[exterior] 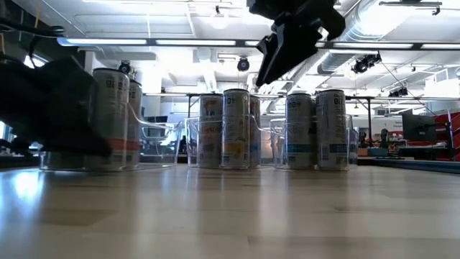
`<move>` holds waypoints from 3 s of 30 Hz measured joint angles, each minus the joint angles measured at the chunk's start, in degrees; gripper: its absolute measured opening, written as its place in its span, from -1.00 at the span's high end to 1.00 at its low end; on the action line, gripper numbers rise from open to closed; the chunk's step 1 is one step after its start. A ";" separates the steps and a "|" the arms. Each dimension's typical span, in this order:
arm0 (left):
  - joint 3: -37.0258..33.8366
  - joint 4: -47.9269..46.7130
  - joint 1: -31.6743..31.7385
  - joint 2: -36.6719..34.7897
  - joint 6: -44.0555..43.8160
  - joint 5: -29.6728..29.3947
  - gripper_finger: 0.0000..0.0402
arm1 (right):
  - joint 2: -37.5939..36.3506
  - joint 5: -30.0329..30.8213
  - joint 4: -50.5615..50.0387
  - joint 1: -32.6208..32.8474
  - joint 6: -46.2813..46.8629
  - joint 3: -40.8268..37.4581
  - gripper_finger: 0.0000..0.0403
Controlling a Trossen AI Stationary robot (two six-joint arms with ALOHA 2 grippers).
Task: Sort soda cans
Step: Move the bottom transparent bin to the top left of the table
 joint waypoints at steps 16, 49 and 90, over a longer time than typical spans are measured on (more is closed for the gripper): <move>0.43 18.04 2.88 -1.19 18.54 8.35 1.00 | 0.00 0.07 1.03 0.66 1.64 0.00 0.25; -2.59 8.05 15.20 -4.97 13.99 7.27 1.00 | -7.30 14.12 15.16 1.38 14.90 -20.52 0.25; -2.49 -11.23 10.63 -17.55 25.78 28.85 1.00 | -32.46 31.11 3.52 -19.21 38.53 -47.55 0.81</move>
